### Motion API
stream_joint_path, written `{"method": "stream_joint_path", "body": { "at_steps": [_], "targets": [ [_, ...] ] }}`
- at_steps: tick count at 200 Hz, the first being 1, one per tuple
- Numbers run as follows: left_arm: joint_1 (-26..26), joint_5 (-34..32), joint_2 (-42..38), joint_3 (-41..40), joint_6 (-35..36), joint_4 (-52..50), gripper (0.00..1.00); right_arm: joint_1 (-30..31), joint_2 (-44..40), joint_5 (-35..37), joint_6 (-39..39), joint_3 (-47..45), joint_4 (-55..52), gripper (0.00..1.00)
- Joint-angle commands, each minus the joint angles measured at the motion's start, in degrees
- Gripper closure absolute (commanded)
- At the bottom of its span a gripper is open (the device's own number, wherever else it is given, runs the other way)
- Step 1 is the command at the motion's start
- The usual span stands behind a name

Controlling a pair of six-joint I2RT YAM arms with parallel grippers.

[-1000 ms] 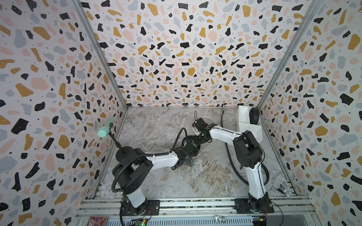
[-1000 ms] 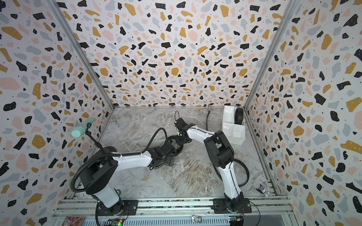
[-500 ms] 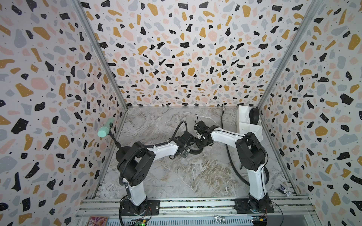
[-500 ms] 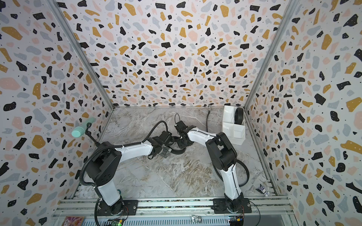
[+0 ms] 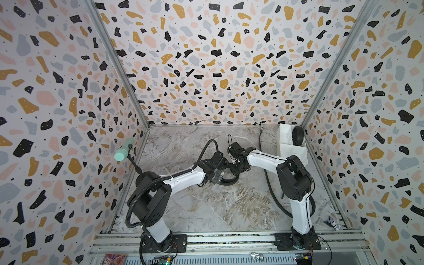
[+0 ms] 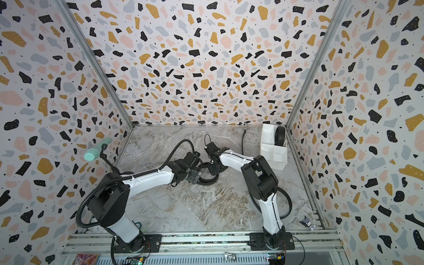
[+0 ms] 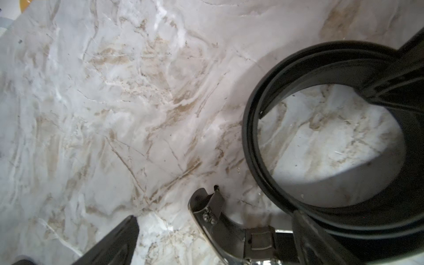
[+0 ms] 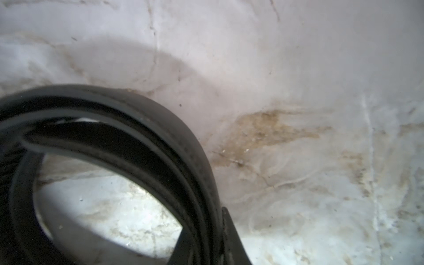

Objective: Place the belts into the storage roll
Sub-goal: Roll the belt at the center of the board, then pick up the belt from the center of the board.

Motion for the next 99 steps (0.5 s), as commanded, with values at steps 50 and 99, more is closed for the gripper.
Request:
{"method": "stream_joint_path", "body": {
  "at_steps": [50, 99],
  "targets": [
    [-1.5, 26.1, -13.5, -7.2, -33.9, 6.2, 0.00, 0.9, 0.1, -0.9, -1.0, -0.5, -7.8, 0.90],
    [0.7, 35.9, -9.1, -14.0, -40.0, 15.1, 0.02, 0.9, 0.4, -0.3, -1.1, 0.5, -8.1, 0.90]
  ]
}}
